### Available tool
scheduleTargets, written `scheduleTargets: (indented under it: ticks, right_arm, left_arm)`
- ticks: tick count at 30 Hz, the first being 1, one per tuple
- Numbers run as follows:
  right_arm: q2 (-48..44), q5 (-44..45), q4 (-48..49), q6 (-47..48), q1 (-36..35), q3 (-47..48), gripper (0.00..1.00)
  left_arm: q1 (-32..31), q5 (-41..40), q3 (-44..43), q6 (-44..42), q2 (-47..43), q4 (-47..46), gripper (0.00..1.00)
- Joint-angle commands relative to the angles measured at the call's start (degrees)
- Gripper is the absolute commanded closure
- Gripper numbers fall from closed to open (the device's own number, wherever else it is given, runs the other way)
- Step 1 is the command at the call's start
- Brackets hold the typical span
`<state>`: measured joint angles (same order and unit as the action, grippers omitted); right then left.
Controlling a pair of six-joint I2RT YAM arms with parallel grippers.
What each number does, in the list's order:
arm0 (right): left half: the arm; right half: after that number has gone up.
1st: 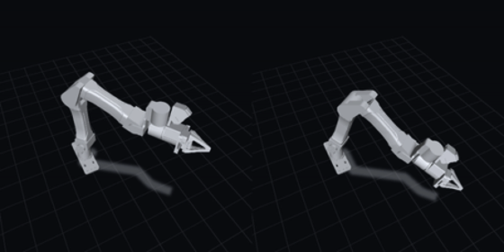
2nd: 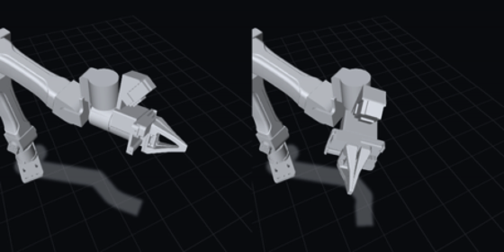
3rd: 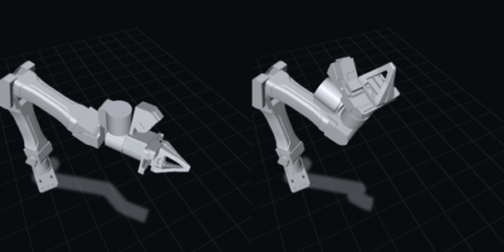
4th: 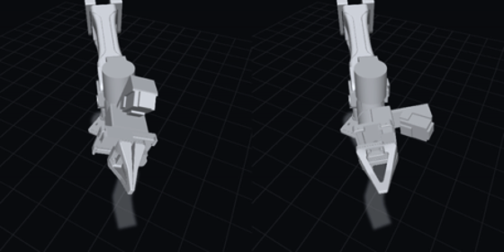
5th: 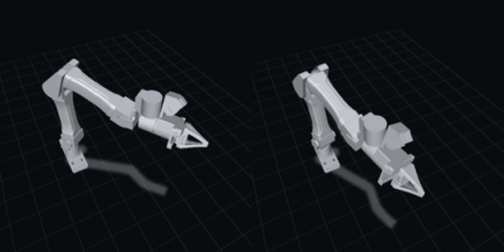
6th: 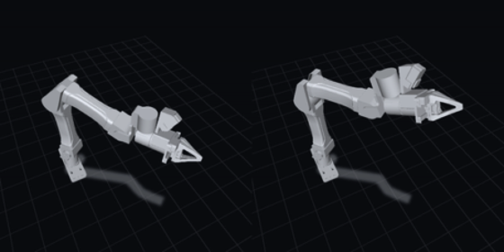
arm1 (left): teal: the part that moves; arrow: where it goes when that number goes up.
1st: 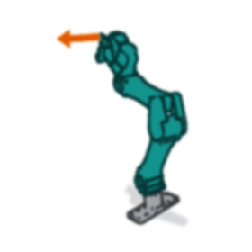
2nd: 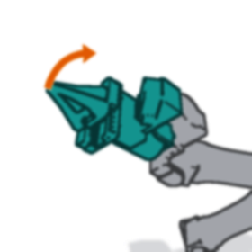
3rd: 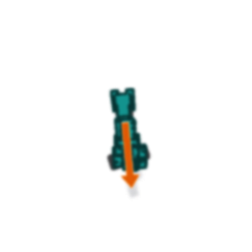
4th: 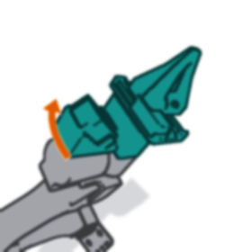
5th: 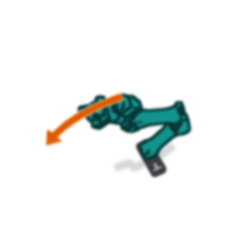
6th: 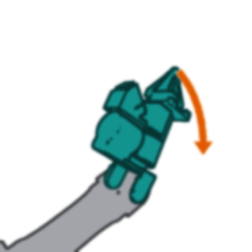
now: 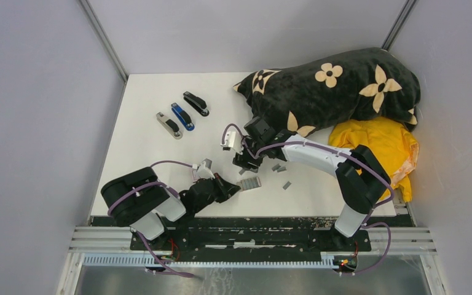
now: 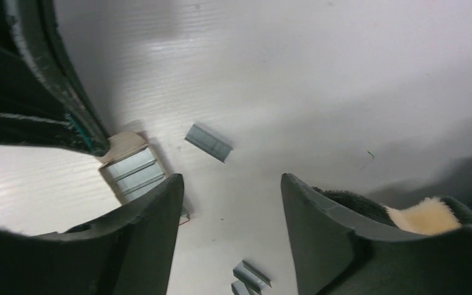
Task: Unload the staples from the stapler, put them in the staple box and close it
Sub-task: Adjust the staple in the staple box.
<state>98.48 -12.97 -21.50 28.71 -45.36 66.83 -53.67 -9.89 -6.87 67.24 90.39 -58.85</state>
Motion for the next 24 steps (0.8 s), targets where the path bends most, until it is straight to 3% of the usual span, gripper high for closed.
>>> scheduleTargets:
  ticks: [1,6,11,14,20,24]
  right_arm:
    - [-0.70,-15.48,-5.87,1.79,3.40,4.04,0.29]
    - [0.30,-27.30,-15.21,8.91,6.73,7.21,0.24]
    - [-1.55,-30.61,-17.45,10.84,7.91,7.13,0.24]
    - [-2.75,-31.65,-19.17,11.15,8.67,7.53,0.24]
    - [-8.55,-36.60,-27.41,14.89,10.23,9.42,0.25]
    - [-14.20,-41.46,-32.31,16.24,12.58,11.23,0.25]
  left_arm:
    - [0.37,-0.29,-0.33,-1.23,0.74,-2.63,0.97]
    - [0.99,0.22,-1.60,-2.04,0.78,0.51,0.95]
    - [1.58,-0.28,-0.80,-2.67,-2.69,3.31,0.52]
    - [1.56,-1.29,-1.06,-5.56,-11.08,10.63,0.39]
    - [1.61,-5.24,-9.17,-20.02,-32.34,41.68,0.31]
    - [1.56,-4.90,-12.70,-35.49,-38.60,45.84,0.28]
